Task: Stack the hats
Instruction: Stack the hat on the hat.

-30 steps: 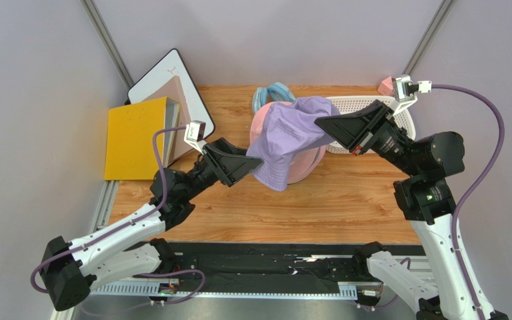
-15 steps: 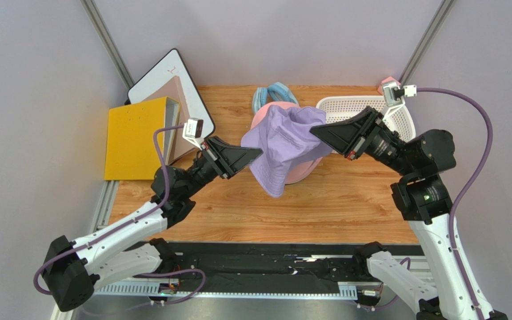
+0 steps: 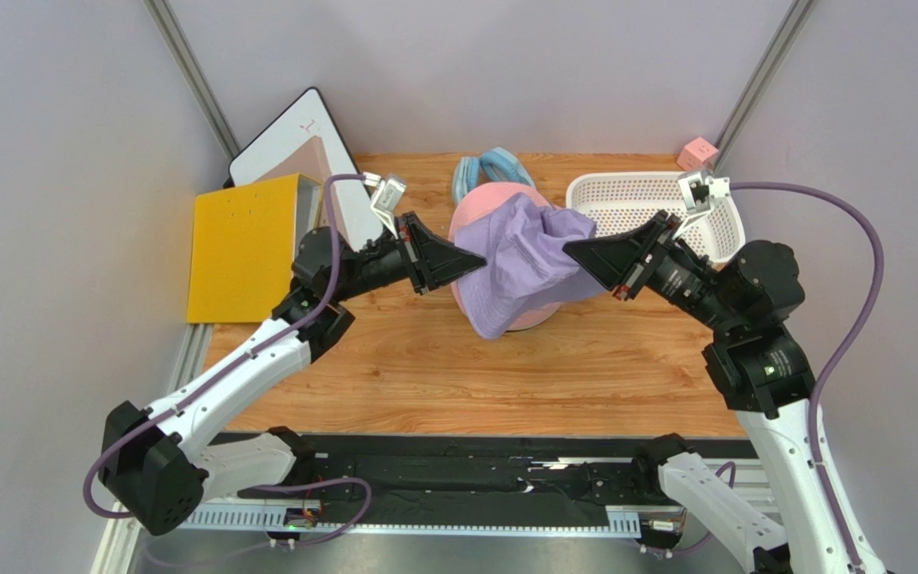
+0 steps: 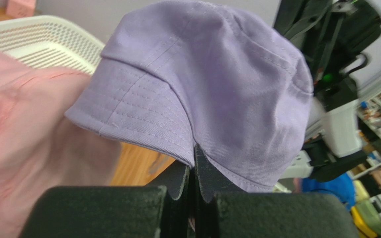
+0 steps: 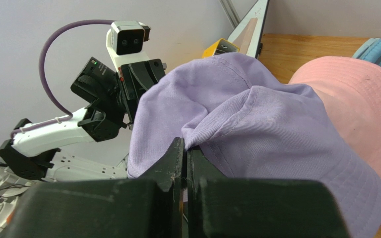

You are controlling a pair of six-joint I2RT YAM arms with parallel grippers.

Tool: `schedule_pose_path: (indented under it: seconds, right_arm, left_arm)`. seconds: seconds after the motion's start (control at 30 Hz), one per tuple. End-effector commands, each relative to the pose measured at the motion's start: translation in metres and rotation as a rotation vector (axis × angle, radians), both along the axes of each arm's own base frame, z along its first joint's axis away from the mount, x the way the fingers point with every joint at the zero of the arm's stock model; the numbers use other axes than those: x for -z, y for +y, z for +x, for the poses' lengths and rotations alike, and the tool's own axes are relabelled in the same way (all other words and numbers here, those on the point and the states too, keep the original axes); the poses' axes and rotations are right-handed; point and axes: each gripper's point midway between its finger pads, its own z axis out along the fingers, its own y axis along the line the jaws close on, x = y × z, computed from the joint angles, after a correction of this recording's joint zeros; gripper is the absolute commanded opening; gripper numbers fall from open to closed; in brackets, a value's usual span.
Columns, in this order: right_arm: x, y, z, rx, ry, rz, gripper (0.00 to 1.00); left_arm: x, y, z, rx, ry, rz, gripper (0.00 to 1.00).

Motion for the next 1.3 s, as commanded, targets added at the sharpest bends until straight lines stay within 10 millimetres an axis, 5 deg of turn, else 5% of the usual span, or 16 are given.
schedule_pose_path:
  seconds: [0.0,0.13,0.37,0.4,0.53,0.63,0.93,1.0,1.03,1.17,1.27]
  right_arm:
    - [0.009,0.000,0.012,0.021,-0.060,-0.060,0.00]
    - [0.026,0.003,0.023,0.020,-0.065,-0.089,0.00]
    - [0.044,0.010,0.022,-0.045,-0.060,-0.126,0.04]
    - [0.050,0.010,0.023,-0.046,-0.050,-0.140,0.09]
    - [0.065,-0.001,0.035,0.050,0.015,-0.167,0.72]
    - [0.065,-0.012,0.051,0.140,0.057,-0.197,0.87]
    - [0.074,-0.050,0.101,0.267,0.102,-0.116,0.95]
    - [0.096,-0.049,0.109,0.199,0.151,-0.085,0.96]
    - [0.091,-0.045,0.112,0.152,0.092,-0.070,0.96]
    - [0.119,-0.018,0.096,-0.140,0.071,-0.079,0.94]
    - [0.139,-0.017,0.098,-0.163,0.067,-0.100,0.92]
  left_arm:
    - [0.056,0.005,0.019,-0.052,-0.101,0.222,0.00]
    - [0.094,0.009,0.048,-0.138,-0.139,0.367,0.00]
    - [0.108,0.018,0.067,-0.231,-0.209,0.443,0.00]
    - [0.110,0.020,0.069,-0.240,-0.207,0.448,0.00]
    - [0.123,0.020,0.074,-0.243,-0.187,0.473,0.00]
    - [0.127,0.022,0.075,-0.252,-0.176,0.477,0.00]
    - [0.125,0.031,0.084,-0.287,-0.151,0.445,0.00]
    - [0.125,0.033,0.085,-0.293,-0.143,0.436,0.00]
    - [0.125,0.033,0.086,-0.292,-0.141,0.431,0.00]
    - [0.120,0.031,0.087,-0.277,-0.132,0.400,0.00]
    - [0.122,0.031,0.089,-0.275,-0.124,0.397,0.00]
